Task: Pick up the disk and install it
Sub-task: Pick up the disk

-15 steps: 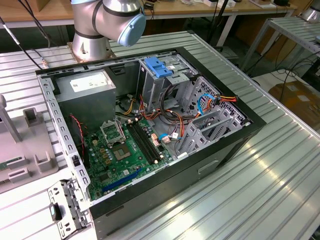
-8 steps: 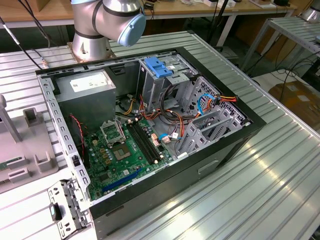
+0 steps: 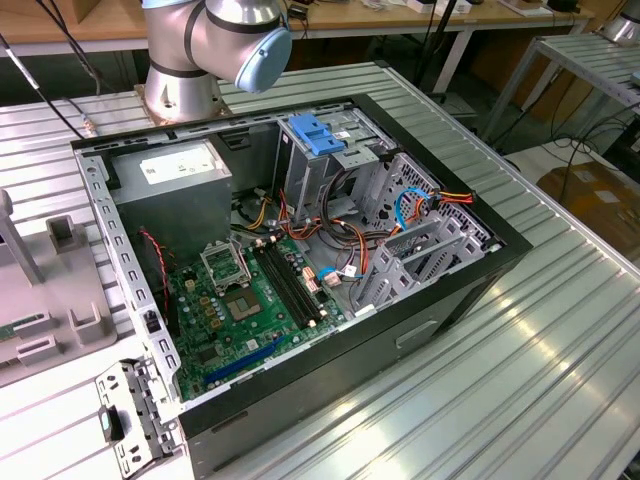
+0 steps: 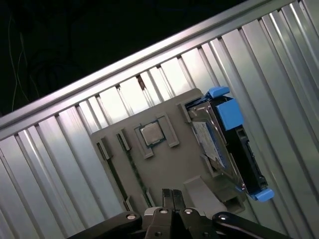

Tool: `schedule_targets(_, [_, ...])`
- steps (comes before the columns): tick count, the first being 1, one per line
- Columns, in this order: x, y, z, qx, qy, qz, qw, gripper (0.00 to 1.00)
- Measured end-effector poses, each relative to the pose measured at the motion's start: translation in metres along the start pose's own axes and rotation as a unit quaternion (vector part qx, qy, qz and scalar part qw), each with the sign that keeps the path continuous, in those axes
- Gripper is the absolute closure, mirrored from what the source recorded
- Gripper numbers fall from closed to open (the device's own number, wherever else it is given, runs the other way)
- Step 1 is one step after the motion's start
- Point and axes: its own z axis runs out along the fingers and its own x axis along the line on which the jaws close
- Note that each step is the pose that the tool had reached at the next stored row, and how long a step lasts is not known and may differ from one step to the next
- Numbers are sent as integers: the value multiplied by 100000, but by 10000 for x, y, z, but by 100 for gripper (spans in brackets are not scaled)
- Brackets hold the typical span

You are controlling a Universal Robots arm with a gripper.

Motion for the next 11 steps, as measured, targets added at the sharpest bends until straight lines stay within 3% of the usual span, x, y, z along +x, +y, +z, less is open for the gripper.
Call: schedule_targets(11, [0, 0, 0, 26, -45, -2958, 99956, 89])
